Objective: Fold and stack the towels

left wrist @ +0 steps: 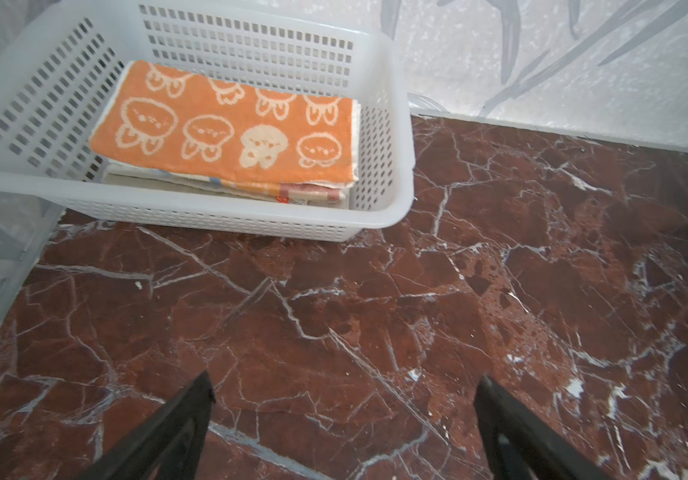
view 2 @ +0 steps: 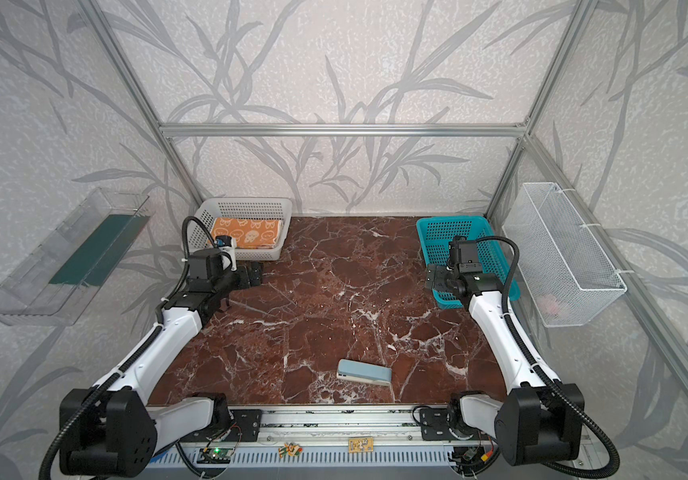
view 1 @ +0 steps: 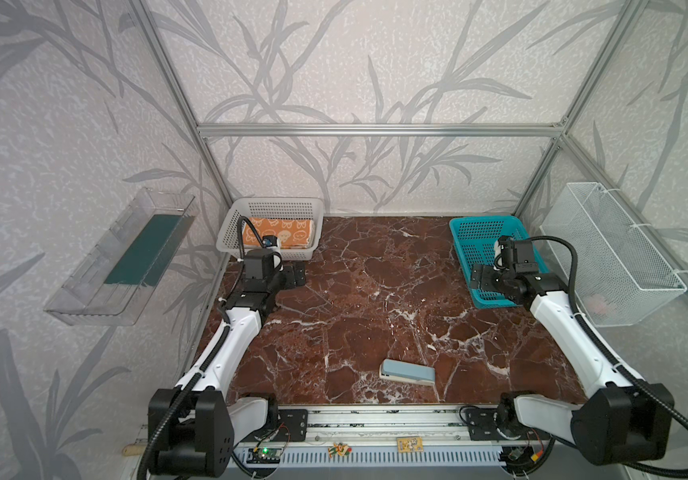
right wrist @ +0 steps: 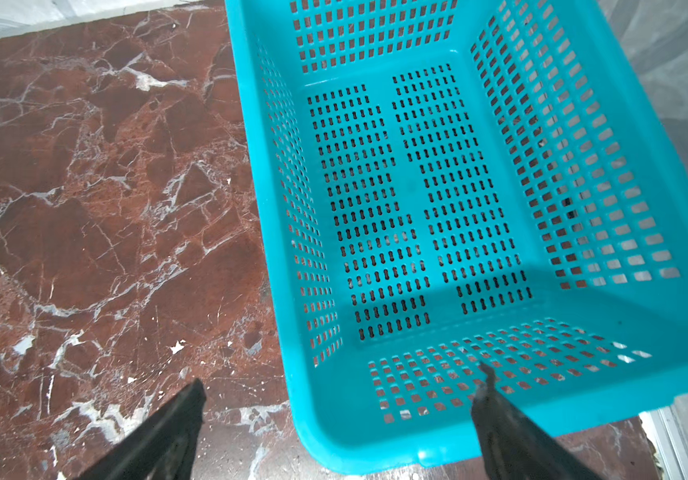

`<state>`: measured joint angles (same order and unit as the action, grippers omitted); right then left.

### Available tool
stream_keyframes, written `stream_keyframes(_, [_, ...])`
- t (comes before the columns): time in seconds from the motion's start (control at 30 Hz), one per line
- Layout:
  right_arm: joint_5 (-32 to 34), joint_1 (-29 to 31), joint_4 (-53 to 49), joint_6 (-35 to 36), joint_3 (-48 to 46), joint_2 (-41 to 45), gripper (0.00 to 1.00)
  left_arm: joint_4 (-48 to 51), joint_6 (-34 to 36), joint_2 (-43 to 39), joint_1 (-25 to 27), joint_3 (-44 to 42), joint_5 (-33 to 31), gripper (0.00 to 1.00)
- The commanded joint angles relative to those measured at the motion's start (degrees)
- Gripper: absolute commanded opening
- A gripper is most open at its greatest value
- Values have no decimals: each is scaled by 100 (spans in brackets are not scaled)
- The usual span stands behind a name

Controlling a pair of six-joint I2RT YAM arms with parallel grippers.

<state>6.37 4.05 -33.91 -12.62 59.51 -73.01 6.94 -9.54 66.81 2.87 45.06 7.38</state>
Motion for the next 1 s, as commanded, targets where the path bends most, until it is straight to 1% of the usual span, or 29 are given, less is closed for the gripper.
stream_keyframes(0.0, [-158,-10,-238,-187,571,-772,100,-261,-199,-200,247,-183,145,99])
stream_keyframes(0.07, [-451,-10,-500,-154,895,-1323,94,-263,-200,-244,431,-238,102,99])
stream_keyframes(0.13, [-663,-10,-509,-206,1001,-1658,84,-263,-186,-260,602,-269,84,99])
stream_keyframes(0.2, [-823,-10,-353,-287,964,-1817,74,-220,-133,-261,750,-293,37,99])
stream_keyframes(0.37, [-1087,113,-246,-450,938,-2102,34,-301,-122,-248,933,-411,-25,99])
stream_keyframes(0.47, [-1084,396,-263,-587,974,-2173,19,-316,-95,-195,994,-399,-32,99])
stream_keyframes(0.6, [-1113,920,-269,-1056,1099,-2222,12,-263,-44,-169,1061,-334,-45,99])
stream_keyframes(0.73, [-1112,1688,-278,-1866,1459,-2443,3,-211,6,-193,1109,-322,-101,99])
stream_keyframes(0.77, [-1077,1924,-290,-2107,1604,-2637,1,-202,16,-190,1110,-335,-113,99])
stream_keyframes(0.87, [-879,2599,-309,-2798,2127,-3081,0,-180,8,-207,1134,-370,-127,99])
stream_keyframes(0.97, [-754,3082,-309,-3403,2735,-3595,0,-155,24,-247,1154,-397,-142,99])
